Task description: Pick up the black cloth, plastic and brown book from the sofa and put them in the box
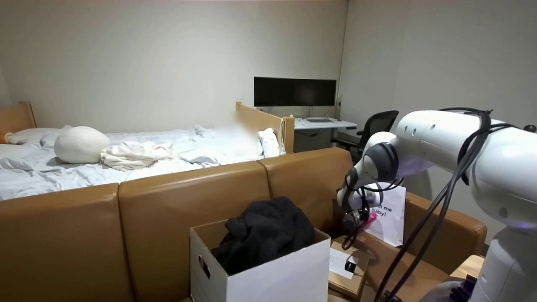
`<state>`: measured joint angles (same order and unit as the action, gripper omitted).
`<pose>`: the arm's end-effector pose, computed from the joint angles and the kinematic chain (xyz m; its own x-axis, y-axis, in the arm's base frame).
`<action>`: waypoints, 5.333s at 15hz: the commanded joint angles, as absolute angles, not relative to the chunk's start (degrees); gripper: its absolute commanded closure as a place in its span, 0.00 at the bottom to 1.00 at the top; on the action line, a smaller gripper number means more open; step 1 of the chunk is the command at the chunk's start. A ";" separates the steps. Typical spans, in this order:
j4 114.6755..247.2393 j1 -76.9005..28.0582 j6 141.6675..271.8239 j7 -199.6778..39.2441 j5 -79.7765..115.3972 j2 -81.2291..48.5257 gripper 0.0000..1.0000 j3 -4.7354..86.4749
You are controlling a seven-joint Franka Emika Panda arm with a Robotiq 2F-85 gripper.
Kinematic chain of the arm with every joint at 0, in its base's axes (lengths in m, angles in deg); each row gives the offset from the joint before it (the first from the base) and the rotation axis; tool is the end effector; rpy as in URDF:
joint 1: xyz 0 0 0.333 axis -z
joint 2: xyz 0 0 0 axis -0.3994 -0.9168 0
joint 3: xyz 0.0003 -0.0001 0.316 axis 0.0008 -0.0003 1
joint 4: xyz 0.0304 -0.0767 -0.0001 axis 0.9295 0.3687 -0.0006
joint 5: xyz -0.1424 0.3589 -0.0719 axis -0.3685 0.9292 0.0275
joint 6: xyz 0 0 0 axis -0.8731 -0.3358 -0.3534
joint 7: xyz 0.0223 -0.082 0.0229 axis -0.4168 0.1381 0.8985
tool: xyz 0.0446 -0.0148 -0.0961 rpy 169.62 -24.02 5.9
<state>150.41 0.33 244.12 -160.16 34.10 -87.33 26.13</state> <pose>0.5800 -0.4330 -0.0599 -0.5056 -0.8290 0.2391 -0.8275 0.3875 -0.4063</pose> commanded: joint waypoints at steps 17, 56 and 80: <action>149.26 0.49 235.20 -163.98 41.30 -86.64 0.47 24.08; 205.92 -28.12 233.91 -151.48 29.09 -44.48 1.00 7.92; 237.66 -102.71 259.73 -133.16 21.46 -19.86 1.00 -53.54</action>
